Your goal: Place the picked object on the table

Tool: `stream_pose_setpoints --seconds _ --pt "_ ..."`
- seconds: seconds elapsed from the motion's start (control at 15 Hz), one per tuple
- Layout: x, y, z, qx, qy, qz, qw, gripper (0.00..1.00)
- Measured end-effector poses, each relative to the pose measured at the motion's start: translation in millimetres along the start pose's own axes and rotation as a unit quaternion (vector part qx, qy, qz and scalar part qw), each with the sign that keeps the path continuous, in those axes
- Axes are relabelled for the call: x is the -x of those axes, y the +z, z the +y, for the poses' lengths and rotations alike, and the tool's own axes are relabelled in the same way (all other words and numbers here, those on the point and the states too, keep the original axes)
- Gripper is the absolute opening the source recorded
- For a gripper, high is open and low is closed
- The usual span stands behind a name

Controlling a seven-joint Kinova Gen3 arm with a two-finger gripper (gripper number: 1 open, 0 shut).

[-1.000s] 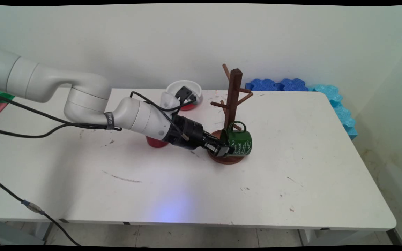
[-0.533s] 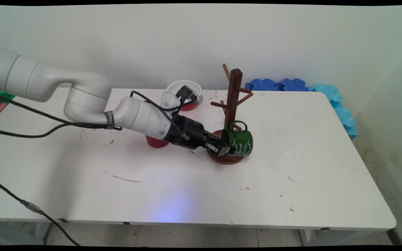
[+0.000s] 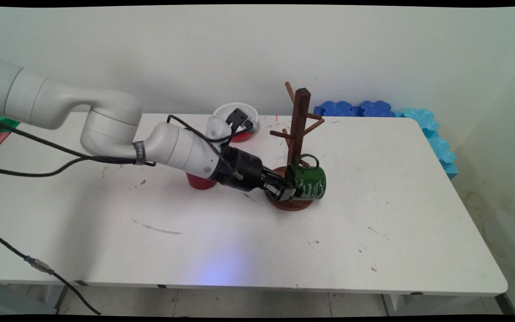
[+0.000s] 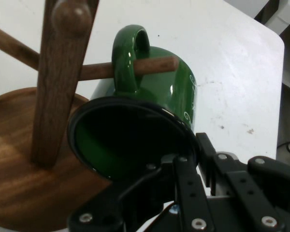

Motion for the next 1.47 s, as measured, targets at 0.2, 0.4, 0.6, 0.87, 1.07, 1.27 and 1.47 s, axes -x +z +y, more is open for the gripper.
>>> stream_pose_setpoints --seconds 0.2,0.4,0.6,0.87,1.07,1.27,1.47 --pt "0 -2 5 0.004 0.005 -0.002 1.0 0.0" --pt "-1 -3 9 0.008 0.009 -0.003 0.9999 0.0" --pt "-1 -4 13 0.012 0.013 -0.004 0.9998 0.0" --pt "0 -7 20 0.019 0.02 -0.007 0.9996 0.0" --pt "1 -10 26 0.025 0.026 -0.01 0.9993 0.0" --pt "2 -14 30 0.028 0.032 -0.013 0.999 0.0" --pt "4 -21 33 0.032 0.041 -0.017 0.9985 0.0"
